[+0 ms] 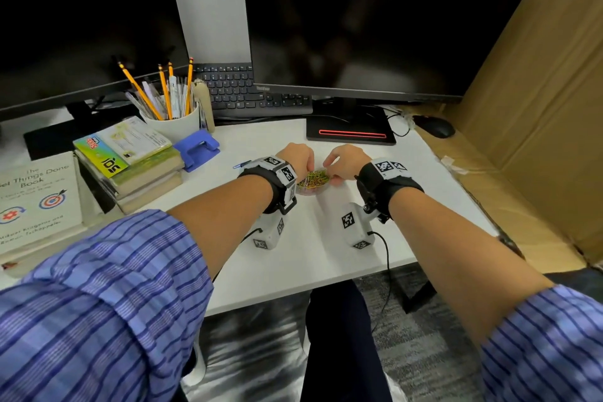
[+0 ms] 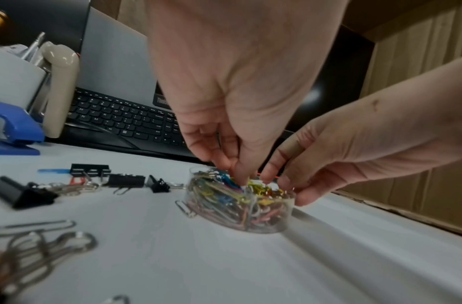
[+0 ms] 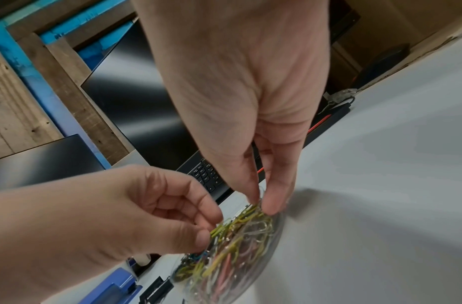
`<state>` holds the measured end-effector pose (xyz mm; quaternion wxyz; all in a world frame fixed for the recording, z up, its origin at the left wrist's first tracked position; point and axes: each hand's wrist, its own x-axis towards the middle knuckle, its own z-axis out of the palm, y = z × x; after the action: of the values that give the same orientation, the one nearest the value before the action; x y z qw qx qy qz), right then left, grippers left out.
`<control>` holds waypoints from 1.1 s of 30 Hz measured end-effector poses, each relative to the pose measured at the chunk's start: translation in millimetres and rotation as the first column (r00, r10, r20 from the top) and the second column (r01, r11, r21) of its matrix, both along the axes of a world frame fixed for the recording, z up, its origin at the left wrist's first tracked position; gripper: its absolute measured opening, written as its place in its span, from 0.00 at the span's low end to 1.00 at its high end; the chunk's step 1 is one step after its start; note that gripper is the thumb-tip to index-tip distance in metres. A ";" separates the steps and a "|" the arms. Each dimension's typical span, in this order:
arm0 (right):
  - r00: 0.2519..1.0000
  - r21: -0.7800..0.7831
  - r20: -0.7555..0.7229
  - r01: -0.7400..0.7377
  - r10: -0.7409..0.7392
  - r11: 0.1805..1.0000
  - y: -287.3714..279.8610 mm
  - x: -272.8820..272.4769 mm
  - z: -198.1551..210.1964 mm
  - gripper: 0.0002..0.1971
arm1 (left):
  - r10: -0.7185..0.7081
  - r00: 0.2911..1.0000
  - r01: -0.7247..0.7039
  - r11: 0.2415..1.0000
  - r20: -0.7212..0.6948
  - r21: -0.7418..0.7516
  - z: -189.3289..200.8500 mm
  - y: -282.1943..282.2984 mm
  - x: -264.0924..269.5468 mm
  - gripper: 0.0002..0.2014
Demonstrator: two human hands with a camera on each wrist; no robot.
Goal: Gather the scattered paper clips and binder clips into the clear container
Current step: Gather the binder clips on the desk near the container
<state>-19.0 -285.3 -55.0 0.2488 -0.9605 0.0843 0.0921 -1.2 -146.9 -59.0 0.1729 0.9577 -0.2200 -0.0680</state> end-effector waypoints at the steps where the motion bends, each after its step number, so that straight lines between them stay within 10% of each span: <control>1: 1.000 0.029 -0.009 0.015 -0.014 0.999 0.5 -0.7 -0.4 0.12 | 0.000 1.000 0.000 1.000 0.005 -0.008 -0.3 -0.3 0.0 0.13; 9: 1.000 -0.010 -0.008 0.020 -0.020 1.000 9.8 -6.0 4.7 0.15 | 0.044 0.999 -0.045 0.991 -0.005 -0.126 4.1 -1.1 -3.9 0.10; 14: 0.966 0.044 0.258 -0.045 0.033 0.998 36.7 -4.8 16.1 0.12 | 0.143 0.987 -0.149 0.985 -0.070 -0.092 13.4 31.4 1.2 0.13; 23: 0.937 -0.209 -0.010 -0.342 0.348 0.916 104.0 -22.4 6.8 0.18 | 0.220 0.956 -0.171 0.955 -0.192 0.242 6.1 98.9 -7.5 0.16; 33: 0.907 -0.387 -0.138 -0.419 0.398 0.821 120.4 -28.9 4.4 0.15 | 0.098 0.976 -0.053 0.972 -0.194 0.228 -13.9 107.1 -26.5 0.19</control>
<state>-47.9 -164.9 -50.6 0.0154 -0.9838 -0.0997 0.1481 -27.7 -39.8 -72.9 0.0893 0.9666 -0.1555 -0.1832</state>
